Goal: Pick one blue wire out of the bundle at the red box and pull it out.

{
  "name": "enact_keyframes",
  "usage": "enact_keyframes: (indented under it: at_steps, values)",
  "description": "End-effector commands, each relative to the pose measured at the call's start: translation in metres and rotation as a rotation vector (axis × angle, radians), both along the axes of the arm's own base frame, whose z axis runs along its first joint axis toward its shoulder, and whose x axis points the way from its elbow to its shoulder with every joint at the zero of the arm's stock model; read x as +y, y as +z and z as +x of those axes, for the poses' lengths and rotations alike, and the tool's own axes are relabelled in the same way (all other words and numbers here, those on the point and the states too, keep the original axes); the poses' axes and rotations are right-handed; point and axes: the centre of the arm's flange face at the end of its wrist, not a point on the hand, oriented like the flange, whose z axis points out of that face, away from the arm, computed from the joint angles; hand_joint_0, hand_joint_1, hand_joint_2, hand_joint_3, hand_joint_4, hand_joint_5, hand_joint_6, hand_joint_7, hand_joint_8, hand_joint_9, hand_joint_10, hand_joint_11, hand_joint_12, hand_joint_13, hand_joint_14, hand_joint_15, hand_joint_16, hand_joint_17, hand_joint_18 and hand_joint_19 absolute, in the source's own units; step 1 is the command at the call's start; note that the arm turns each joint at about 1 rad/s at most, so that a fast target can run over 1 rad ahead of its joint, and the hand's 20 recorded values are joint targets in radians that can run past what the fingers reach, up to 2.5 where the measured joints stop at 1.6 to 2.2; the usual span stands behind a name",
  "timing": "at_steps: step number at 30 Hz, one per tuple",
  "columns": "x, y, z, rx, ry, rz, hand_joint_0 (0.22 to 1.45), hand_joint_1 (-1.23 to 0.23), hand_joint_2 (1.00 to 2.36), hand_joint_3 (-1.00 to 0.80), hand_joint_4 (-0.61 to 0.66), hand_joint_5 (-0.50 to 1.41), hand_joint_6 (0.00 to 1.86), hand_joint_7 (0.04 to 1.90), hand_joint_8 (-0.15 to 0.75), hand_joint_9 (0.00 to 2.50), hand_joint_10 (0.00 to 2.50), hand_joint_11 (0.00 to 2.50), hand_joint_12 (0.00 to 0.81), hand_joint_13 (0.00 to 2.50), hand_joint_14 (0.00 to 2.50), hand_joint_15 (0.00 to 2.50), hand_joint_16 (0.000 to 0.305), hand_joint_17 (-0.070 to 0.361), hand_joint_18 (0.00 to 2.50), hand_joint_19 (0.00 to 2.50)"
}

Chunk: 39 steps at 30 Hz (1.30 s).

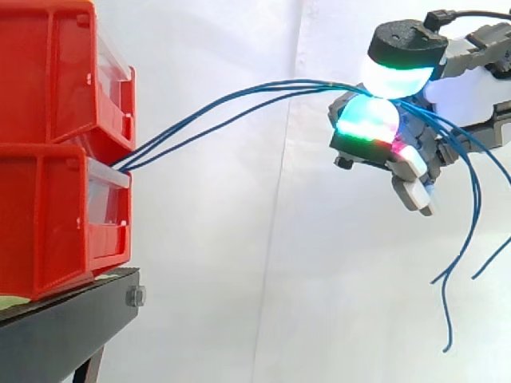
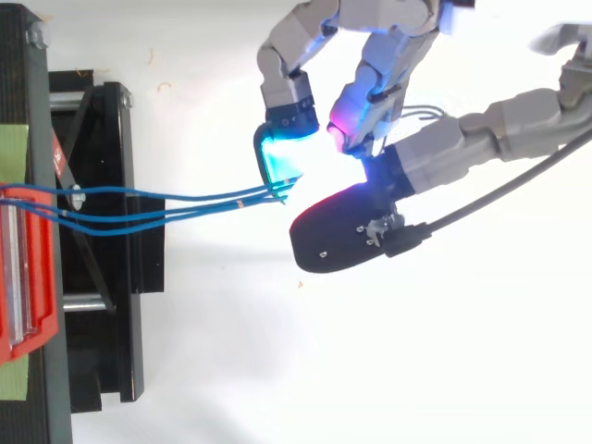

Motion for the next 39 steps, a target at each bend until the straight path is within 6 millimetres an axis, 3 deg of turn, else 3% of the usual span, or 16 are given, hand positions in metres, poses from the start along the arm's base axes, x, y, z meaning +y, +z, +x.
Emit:
enact_keyframes:
  at_steps: [1,8,16,24,29,33,39]
  values:
    - [-0.0001,-0.0002,-0.0003,0.003,0.000,0.000,0.71,-0.89,1.02,-0.19,0.02,-0.15,0.97,1.20,0.367,1.01,0.01,0.60,0.431,1.06,0.02,0.46,0.055,0.124,0.99,0.48]
    - [-0.0001,-0.0002,-0.0003,0.003,0.000,0.000,0.75,-0.87,1.01,-0.37,-0.02,-0.18,0.98,1.18,0.324,0.93,0.01,0.58,0.420,1.01,0.02,0.43,0.055,0.124,0.95,0.47]
    - [-0.0001,0.0019,0.0001,-0.005,0.000,0.000,0.68,-0.80,1.01,-0.34,0.00,-0.15,0.95,1.32,0.290,1.01,0.01,0.49,0.415,1.03,0.02,0.43,0.055,0.123,0.95,0.53]
    - [0.0010,0.0007,0.0004,-0.002,0.001,0.003,0.80,-0.85,1.02,-0.29,0.00,-0.15,0.95,1.49,0.266,1.02,0.01,0.42,0.400,1.06,0.01,0.41,0.053,0.119,0.96,0.52]
    - [0.0042,-0.0002,0.0004,-0.001,-0.001,0.031,0.62,-0.82,1.01,-0.33,0.00,-0.15,0.93,1.18,0.219,0.95,0.00,0.17,0.405,0.99,0.01,0.34,0.056,0.126,0.94,0.54]
    - [0.0065,0.0011,0.0008,-0.008,0.000,0.050,0.59,-0.78,1.01,-0.31,0.05,-0.14,0.89,1.27,0.202,0.96,0.00,0.08,0.410,0.99,0.01,0.31,0.059,0.133,0.95,0.56]
    - [0.0065,0.0007,0.0014,-0.008,0.000,0.051,0.57,-0.75,1.01,-0.15,-0.02,-0.11,0.87,1.29,0.212,0.99,0.00,0.00,0.428,1.02,0.01,0.27,0.066,0.148,1.03,0.50]
